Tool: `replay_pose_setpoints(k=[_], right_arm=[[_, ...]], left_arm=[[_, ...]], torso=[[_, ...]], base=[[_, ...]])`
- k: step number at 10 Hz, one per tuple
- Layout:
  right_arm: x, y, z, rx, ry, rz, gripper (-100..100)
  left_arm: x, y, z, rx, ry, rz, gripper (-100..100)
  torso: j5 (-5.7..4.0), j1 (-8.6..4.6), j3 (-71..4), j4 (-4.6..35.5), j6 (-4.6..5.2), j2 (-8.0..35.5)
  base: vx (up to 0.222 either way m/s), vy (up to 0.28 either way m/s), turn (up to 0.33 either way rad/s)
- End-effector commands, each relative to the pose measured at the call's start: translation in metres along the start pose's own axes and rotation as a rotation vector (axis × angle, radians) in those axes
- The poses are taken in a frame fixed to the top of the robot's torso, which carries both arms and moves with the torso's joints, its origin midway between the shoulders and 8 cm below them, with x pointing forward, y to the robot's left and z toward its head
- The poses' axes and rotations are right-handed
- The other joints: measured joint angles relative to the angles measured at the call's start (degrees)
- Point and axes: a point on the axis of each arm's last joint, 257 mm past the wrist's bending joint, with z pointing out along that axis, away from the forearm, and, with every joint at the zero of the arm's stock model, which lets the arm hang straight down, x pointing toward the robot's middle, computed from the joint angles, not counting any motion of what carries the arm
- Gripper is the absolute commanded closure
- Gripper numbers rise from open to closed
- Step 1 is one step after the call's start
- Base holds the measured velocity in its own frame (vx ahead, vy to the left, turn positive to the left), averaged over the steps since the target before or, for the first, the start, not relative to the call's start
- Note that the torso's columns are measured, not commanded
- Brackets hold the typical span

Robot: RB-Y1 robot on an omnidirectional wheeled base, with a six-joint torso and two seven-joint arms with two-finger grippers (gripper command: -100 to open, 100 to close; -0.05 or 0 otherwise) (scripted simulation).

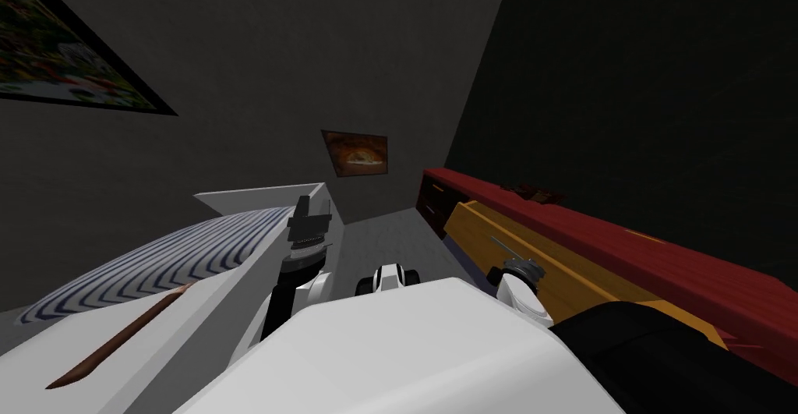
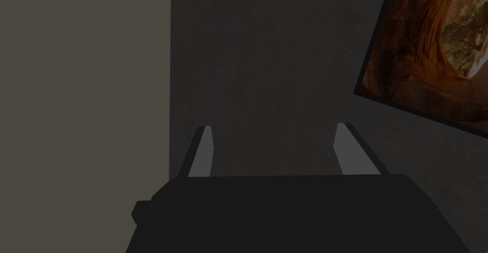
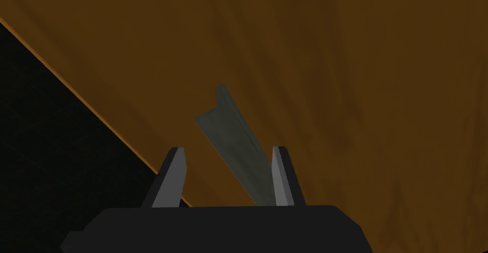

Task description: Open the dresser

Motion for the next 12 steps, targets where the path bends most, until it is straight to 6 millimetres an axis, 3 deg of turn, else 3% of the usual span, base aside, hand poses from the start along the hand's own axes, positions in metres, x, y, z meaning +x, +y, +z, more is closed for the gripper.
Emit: replay_pose_setpoints(k=[1, 8, 10, 11, 12], right_arm=[[0.004, -0.018, 0.014, -0.008, -0.009, -0.006, -100], [0.003, -0.076, 0.046, -0.015, -0.061, -0.016, -100], [0.004, -0.075, 0.047, -0.016, -0.059, -0.012, -100], [0.004, -0.075, 0.047, -0.017, -0.059, -0.013, 0], [0.004, -0.075, 0.047, -0.017, -0.059, -0.013, 0]], left_arm=[[0.0, 0.0, 0.0, 0.0, 0.0, 0.0, 0], [0.0, 0.0, 0.0, 0.0, 0.0, 0.0, 0], [0.0, 0.0, 0.0, 0.0, 0.0, 0.0, 0], [0.0, 0.0, 0.0, 0.0, 0.0, 0.0, 0], [0.0, 0.0, 0.0, 0.0, 0.0, 0.0, 0]], torso=[[0.1, 0.31, 0.0, 0.0, 0.05, 0.1], [0.14, 0.43, 0.1, 0.1, 0.08, 0.3], [0.11, 0.34, 0.2, 0.1, 0.05, 0.3], [0.08, 0.27, 0.2, 0.1, 0.07, 0.4], [0.09, 0.29, 0.2, 0.1, 0.08, 0.3]], base=[[0.076, 0.076, -0.077], [0.074, 0.08, -0.065], [0.028, 0.035, -0.008], [0.004, 0.005, 0.0], [0.0, 0.0, 0.0]])
